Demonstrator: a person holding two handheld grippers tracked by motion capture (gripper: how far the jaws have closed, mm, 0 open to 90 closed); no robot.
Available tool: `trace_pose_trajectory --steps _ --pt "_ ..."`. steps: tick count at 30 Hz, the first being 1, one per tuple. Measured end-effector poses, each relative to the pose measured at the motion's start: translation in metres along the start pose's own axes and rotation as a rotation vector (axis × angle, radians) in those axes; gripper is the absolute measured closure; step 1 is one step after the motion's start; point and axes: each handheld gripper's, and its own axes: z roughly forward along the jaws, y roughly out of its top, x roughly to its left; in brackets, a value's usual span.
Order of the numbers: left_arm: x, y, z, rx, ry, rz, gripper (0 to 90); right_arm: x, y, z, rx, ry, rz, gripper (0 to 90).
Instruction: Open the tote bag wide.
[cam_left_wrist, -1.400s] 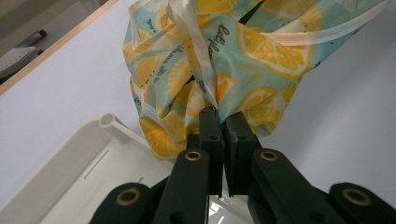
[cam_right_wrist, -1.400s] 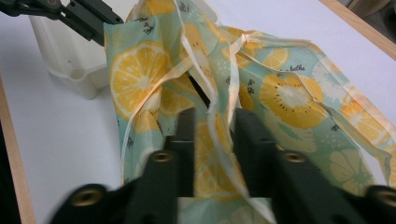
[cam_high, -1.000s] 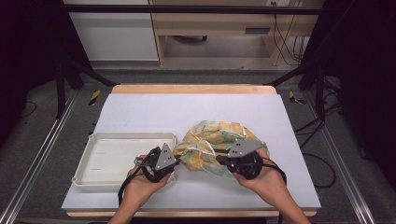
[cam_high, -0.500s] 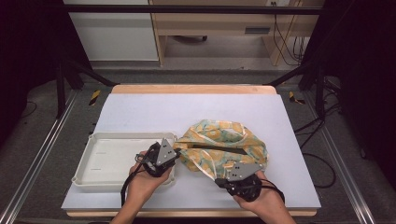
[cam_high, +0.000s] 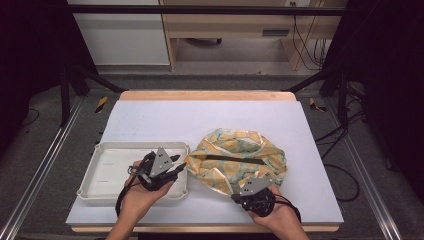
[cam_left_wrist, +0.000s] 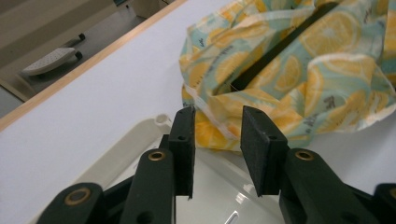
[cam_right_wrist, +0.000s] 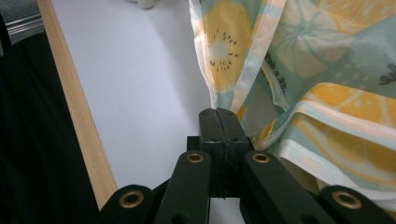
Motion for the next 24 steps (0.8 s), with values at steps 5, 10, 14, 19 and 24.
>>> trace_pose_trajectory --steps 5,10,14,19,24 --pt "-0.008 0.013 -0.002 -0.031 -0.041 0.016 63.9 0.003 -0.003 0.002 0.001 0.007 0.001 90.0" --pt "-0.031 0.037 0.016 -0.003 -0.091 0.122 57.9 0.006 -0.007 0.004 0.016 0.019 0.000 90.0" --pt "-0.034 0.050 0.038 0.020 -0.136 0.138 55.2 0.006 -0.008 0.003 0.020 0.022 -0.001 90.0" --pt "-0.040 0.048 0.048 0.041 -0.167 0.132 55.3 0.006 -0.006 -0.001 -0.003 0.010 0.002 81.5" --pt "-0.048 0.035 0.051 0.088 -0.192 0.119 61.9 0.005 0.000 -0.012 -0.043 0.002 0.005 68.5"
